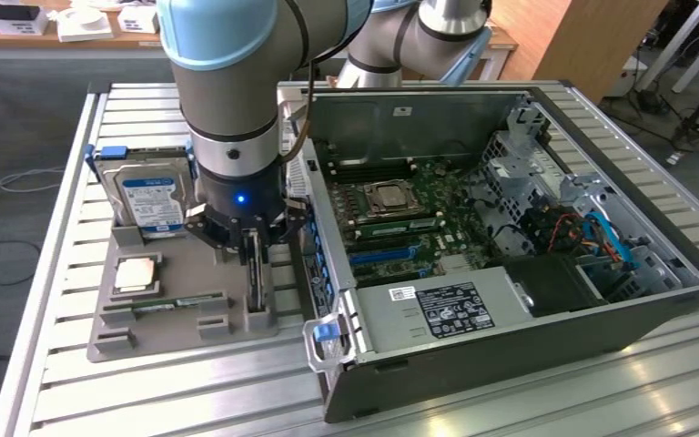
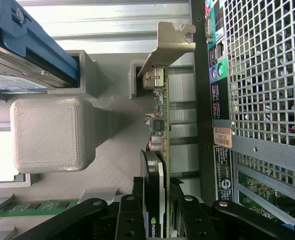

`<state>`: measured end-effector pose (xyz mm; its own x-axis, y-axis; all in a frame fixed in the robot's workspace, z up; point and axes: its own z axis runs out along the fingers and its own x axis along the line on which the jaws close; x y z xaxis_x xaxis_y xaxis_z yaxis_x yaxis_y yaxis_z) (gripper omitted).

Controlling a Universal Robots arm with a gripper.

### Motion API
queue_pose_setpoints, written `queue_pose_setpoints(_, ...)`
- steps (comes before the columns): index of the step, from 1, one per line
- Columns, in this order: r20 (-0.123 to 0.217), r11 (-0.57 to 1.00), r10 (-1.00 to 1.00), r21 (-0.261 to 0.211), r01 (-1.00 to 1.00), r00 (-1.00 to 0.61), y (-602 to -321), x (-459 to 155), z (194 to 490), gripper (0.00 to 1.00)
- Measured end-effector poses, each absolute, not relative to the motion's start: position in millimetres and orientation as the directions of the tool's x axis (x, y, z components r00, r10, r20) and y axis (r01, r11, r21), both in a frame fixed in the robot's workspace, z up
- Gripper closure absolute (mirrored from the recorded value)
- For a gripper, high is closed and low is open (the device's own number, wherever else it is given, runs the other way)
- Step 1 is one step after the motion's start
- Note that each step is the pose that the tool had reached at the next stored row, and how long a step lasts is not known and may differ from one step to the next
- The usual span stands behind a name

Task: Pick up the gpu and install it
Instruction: 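Pick up the gpu and move the gpu toward the slot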

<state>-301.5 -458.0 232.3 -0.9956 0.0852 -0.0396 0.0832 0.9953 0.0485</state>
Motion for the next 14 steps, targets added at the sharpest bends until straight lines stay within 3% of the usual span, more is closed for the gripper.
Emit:
queue_pose_setpoints(4, -0.039, 0.995, 0.085, 0.048, 0.083, -0.996, -458.0, -301.5, 232.3, 0.67)
queue_pose_setpoints(6, -0.040, 0.995, 0.085, 0.048, 0.083, -0.996, -458.0, -301.4, 232.3, 0.73)
queue_pose_setpoints(14, -0.040, 0.995, 0.085, 0.049, 0.083, -0.996, -458.0, -301.5, 232.3, 0.73)
